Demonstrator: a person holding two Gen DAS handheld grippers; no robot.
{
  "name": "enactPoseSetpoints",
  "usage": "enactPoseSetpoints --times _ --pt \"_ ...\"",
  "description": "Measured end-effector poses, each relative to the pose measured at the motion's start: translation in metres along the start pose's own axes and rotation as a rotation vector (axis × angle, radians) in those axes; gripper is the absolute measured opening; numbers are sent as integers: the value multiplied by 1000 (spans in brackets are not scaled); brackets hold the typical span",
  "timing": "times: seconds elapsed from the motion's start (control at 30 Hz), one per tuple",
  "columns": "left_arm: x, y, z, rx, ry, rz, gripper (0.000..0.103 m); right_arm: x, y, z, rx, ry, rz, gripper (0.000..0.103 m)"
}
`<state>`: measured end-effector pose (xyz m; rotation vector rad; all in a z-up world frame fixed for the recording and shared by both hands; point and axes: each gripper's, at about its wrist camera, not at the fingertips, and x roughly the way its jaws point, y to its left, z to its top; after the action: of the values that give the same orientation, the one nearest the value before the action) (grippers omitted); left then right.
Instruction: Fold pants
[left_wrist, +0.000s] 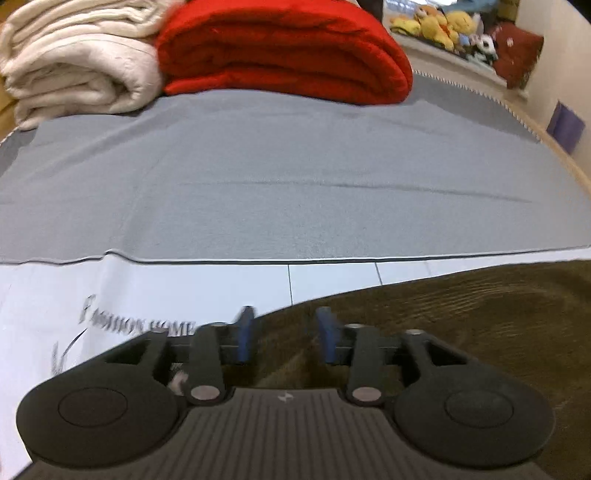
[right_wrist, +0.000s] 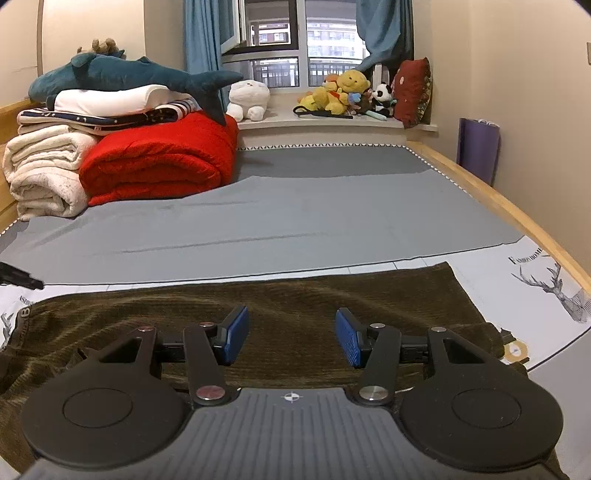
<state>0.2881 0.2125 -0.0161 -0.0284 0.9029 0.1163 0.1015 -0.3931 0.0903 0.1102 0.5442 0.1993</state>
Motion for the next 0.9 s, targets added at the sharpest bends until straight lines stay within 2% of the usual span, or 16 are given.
enactPoseSetpoints --times 0.07,0.13,0.33,0.43,0.5,0.53,0.57,0.63,0.7,0.9 --pt "21 -3 3 49 23 -13 58 2 -5 -2 -4 10 -9 54" --pt "37 -9 3 93 46 -10 63 4 -10 -3 -9 19 -19 54" --pt "70 -14 -1 173 81 -16 63 10 -22 -8 -6 50 -39 54" --pt "78 -14 -6 163 94 -19 65 12 -24 -11 -13 62 -48 54" --pt "77 -20 -9 180 81 -22 51 13 -23 -12 -24 67 -51 54" --pt "73 -25 -11 204 77 -43 25 14 -22 -12 -31 67 -55 54" --pt "69 -32 -13 244 77 -36 4 15 -21 -12 -37 67 -60 54" --pt "59 -46 -15 349 81 12 3 16 -20 -11 -38 68 -63 54" --pt "39 -55 -22 415 57 24 2 18 -18 -9 -39 72 -66 54" --pt "-64 -60 -50 456 -74 -31 2 19 -10 -11 -36 81 -85 54"
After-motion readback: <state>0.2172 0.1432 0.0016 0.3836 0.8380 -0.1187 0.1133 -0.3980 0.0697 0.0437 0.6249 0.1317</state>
